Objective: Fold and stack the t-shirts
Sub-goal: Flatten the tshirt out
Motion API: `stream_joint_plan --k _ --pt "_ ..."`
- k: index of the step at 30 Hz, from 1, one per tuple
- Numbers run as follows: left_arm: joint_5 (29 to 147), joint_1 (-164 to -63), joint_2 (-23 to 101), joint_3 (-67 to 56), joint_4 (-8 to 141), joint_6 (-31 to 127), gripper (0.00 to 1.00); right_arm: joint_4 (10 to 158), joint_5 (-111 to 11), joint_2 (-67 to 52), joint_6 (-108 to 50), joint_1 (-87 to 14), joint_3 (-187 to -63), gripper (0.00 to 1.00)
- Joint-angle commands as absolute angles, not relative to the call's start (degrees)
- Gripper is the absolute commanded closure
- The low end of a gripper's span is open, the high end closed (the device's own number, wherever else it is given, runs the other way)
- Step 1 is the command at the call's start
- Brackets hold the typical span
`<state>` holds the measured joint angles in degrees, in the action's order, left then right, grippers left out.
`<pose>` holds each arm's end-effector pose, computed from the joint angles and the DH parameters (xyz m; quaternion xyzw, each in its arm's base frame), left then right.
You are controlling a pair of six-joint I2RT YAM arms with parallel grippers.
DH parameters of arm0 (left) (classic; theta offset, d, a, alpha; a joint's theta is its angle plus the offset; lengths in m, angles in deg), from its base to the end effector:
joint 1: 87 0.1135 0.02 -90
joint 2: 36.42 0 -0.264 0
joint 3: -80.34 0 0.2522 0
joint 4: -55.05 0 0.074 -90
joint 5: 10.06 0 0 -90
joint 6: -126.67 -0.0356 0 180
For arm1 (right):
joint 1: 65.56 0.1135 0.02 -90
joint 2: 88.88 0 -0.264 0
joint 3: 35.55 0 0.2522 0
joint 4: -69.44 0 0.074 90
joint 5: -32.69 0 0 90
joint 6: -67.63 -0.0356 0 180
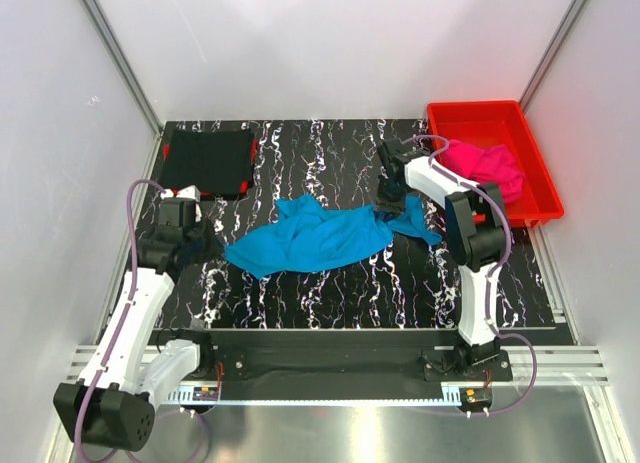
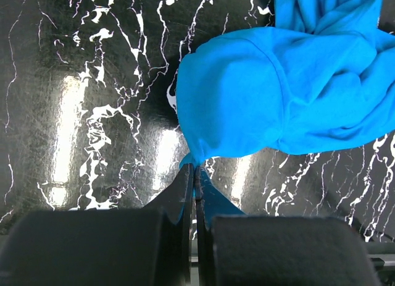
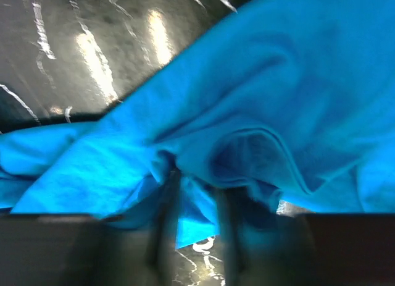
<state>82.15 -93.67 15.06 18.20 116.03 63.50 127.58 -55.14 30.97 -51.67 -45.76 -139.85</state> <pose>0.1721 -0.0215 0.2824 -0.1582 0.9271 -0.1152 0.3197 0.3996 0.1453 0.1697 0.0793 0.9865 0.0760 0.1212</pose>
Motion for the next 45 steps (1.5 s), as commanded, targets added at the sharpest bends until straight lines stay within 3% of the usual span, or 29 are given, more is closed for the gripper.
stream_joint_plan --k 1,5,11,21,27,41,45 --pt "80.1 -93.4 15.5 18.0 113.1 63.6 1.00 129.3 -55.8 31.1 -48.5 -45.3 -146.5 0.61" --pt "80.7 -93.4 15.8 18.4 112.8 64.1 1.00 130.8 -61.9 28.4 -50.6 -45.4 -148.9 0.55" --pt "80.1 -93.0 17.2 15.7 114.2 64.0 1.00 134.6 -64.9 23.4 -51.0 -45.8 -150.8 0.58" --pt "79.0 -91.1 18.8 12.2 115.8 63.7 1.00 126.7 -65.3 9.6 -51.5 -47.1 -129.4 0.66" --pt "80.9 -91.0 17.0 14.5 114.7 64.0 1.00 118.5 -61.5 11.3 -56.5 -47.2 -122.9 0.63" --pt "81.7 -91.0 17.8 15.9 113.4 64.3 1.00 111.5 -65.7 19.2 -59.2 -47.3 -125.9 0.60" --pt "81.3 -91.0 18.6 15.3 113.3 64.4 1.00 112.3 -66.3 20.7 -58.4 -47.3 -127.3 0.74"
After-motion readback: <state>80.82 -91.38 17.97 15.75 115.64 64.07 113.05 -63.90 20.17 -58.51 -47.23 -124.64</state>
